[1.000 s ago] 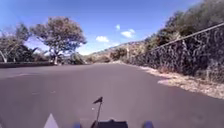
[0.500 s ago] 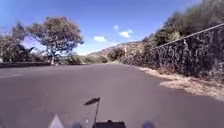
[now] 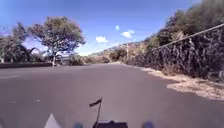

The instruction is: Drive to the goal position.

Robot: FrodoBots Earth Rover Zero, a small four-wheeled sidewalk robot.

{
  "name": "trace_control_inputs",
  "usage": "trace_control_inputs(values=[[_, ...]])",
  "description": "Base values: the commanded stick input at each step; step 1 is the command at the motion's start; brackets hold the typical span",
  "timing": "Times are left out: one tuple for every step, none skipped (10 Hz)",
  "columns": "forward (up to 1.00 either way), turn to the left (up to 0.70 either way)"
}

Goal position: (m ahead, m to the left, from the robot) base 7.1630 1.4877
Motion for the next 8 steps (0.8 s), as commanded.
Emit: trace_control_inputs(values=[[0.50, 0.00], [0.50, 0.00], [0.50, 0.00], [0.50, 0.00], [0.50, 0.00], [0.50, 0.00], [0.50, 0.00], [0.50, 0.00]])
